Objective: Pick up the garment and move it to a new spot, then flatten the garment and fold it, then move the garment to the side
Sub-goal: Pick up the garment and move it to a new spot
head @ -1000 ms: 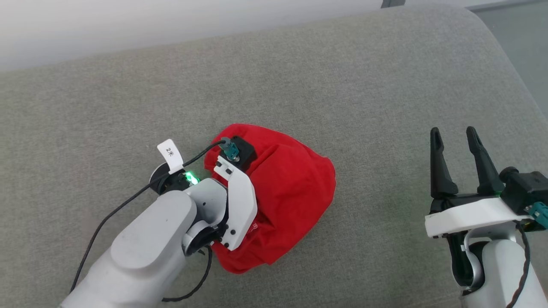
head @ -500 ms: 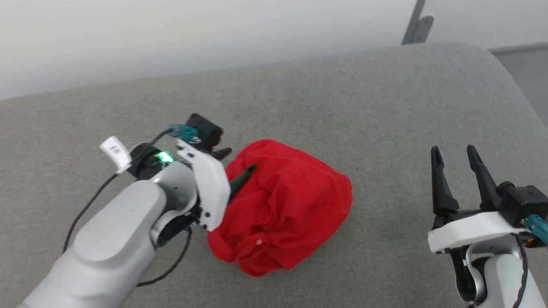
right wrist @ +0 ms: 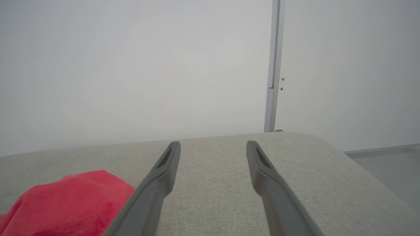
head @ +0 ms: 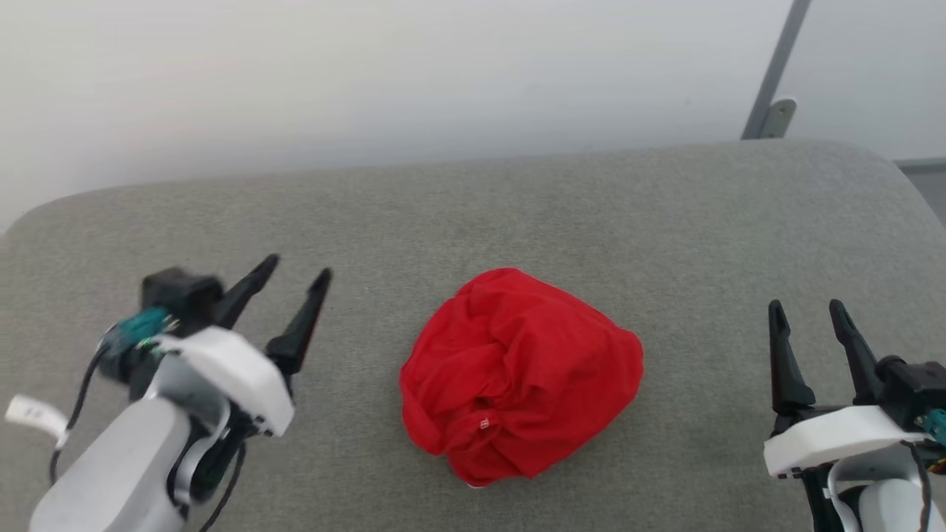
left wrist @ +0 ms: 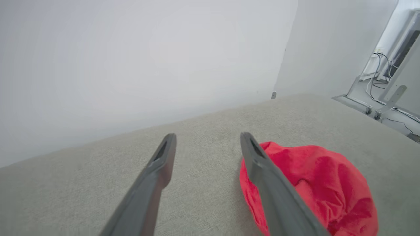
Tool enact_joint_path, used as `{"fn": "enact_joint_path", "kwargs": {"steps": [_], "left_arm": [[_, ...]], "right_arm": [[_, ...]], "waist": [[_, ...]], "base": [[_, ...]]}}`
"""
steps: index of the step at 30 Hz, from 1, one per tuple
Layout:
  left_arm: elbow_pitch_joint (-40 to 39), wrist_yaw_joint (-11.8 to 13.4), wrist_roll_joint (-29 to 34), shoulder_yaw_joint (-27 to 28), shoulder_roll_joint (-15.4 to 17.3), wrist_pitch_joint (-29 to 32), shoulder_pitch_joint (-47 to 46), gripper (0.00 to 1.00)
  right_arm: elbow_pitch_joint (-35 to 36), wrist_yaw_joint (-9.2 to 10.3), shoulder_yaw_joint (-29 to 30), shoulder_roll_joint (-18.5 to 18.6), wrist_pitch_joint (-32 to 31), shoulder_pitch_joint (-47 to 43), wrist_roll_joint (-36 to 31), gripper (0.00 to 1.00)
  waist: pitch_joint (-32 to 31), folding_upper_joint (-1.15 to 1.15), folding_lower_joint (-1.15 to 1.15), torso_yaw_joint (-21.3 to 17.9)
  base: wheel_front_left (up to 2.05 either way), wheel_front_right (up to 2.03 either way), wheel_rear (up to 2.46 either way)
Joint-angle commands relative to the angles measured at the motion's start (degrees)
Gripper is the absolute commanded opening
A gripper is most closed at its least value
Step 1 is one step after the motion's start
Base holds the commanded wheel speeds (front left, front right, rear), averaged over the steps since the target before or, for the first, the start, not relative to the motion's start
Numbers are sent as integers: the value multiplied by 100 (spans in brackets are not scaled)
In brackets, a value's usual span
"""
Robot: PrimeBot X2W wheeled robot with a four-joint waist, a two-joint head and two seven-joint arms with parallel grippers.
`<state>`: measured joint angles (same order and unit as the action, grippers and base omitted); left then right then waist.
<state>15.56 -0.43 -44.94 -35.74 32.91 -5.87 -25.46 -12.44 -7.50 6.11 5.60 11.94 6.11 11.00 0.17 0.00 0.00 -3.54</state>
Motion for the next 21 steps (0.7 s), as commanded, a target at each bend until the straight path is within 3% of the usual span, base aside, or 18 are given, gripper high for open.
{"fn": "enact_joint_path", "kwargs": {"steps": [1, 7, 14, 21], "left_arm": [[-46, 84, -13, 83, 47, -143, 158, 100], [-296, 389, -147, 478, 173, -728, 816, 100], [-638, 591, 35, 996, 77, -928, 1591, 100], [-888, 484, 355, 1485, -151, -936, 2061, 100]], "right_arm": [[-3, 2, 43, 25, 35, -65, -58, 100], [49, 2, 215, -19, 76, -165, -125, 100], [148, 2, 341, -86, 72, -304, -179, 100], [177, 3, 340, -119, 60, -338, -173, 100]], "waist": [[-51, 0, 0, 82], [-138, 0, 0, 260], [-215, 0, 0, 486], [-224, 0, 0, 623]], "base": [[0, 0, 0], [0, 0, 0], [0, 0, 0], [0, 0, 0]]}}
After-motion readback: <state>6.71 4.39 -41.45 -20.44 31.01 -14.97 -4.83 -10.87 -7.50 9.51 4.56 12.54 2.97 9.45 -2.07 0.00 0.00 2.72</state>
